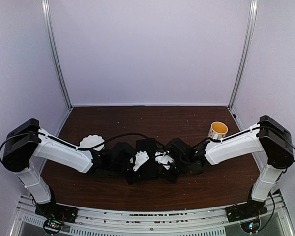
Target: Sort the hair-cutting tools
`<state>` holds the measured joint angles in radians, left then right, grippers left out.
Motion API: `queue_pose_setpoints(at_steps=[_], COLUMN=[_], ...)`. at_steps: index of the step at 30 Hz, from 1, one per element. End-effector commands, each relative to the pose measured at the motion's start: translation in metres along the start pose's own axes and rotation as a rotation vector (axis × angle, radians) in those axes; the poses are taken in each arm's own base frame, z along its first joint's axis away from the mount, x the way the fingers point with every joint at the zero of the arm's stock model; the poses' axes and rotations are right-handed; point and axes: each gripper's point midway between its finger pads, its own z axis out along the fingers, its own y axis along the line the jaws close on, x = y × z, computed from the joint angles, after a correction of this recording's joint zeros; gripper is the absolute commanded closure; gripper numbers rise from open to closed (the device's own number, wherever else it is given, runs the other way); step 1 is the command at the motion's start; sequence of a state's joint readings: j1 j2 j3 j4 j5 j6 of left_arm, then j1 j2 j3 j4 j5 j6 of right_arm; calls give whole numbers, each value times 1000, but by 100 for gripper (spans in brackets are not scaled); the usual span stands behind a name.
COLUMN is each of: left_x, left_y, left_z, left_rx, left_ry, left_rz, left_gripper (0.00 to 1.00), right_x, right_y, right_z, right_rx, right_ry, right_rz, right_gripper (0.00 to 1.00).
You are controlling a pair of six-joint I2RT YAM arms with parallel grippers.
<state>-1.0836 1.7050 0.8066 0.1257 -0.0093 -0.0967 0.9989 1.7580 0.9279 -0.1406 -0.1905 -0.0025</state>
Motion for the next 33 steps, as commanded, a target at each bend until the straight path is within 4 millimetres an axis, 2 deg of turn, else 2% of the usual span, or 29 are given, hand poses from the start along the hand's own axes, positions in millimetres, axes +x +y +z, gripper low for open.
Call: queue_pose_setpoints(at_steps=[1,4,9,16,27,33], left_x=[15,-1,-16,-25,-37,-29], left_y=[-1,-7,-10,-14,-34,-29], left_z=[-13,-29,-36,-21,1,9], left_rx=[-33,-90,-175,-206,-167,-235], left_ry=[12,-72,-101,-103,-99,-36], left_rz=[76,174,280,330,408,454], left_gripper=[64,56,53,53,57,69], right_x=[-8,-12,-11,-9,-10,-11], right_y=[0,8,11,17,21,22], right_z=[-21,-27,-23,-20,-19,-19], right_rx=[-25,-65,-86,-123,-149,-151], right_ry=[-44,-70,-46,-39,-44,-48], right_rz=[-43,-55,-64,-67,-58,-57], right_gripper=[100,100,100,100,100,100])
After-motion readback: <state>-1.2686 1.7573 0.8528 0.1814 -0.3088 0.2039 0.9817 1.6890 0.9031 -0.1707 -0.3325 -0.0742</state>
